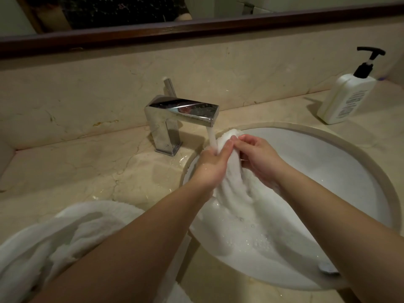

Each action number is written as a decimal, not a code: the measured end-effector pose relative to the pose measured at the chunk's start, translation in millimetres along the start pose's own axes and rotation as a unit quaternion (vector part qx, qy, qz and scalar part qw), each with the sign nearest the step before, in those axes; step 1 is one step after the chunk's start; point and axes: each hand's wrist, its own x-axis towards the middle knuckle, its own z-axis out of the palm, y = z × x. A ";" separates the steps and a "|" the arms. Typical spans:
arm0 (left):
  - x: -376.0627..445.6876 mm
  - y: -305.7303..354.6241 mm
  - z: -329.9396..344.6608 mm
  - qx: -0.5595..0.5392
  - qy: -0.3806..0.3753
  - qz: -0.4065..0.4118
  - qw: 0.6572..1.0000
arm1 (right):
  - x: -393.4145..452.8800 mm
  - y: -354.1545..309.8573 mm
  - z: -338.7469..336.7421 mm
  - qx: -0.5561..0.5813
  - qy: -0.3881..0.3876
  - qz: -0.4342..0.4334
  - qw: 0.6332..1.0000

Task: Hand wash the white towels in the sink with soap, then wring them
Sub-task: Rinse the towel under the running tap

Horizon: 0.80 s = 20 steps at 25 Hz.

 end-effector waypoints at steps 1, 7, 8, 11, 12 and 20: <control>1.4 -1.0 -2.2 0.037 0.010 0.016 0.999 | 1.2 0.7 -1.7 -0.010 -0.002 0.002 1.000; -4.0 4.6 -2.6 0.077 0.004 0.014 0.997 | -2.4 -10.3 -11.4 -0.034 -0.004 0.044 0.998; -3.6 6.5 -2.2 0.071 0.008 0.013 0.997 | -2.6 -12.3 -12.5 -0.040 -0.009 0.045 0.998; 1.1 15.1 -4.8 0.032 0.080 -0.028 0.996 | -1.3 -14.7 -15.5 -0.027 -0.013 0.028 0.999; 4.4 16.2 -6.0 -0.002 0.100 -0.040 0.994 | -3.7 -16.6 -14.7 -0.033 -0.011 0.030 0.999; 11.8 15.8 -8.9 0.011 0.100 -0.087 0.991 | -15.0 -2.2 -9.2 -0.076 -0.005 0.006 0.997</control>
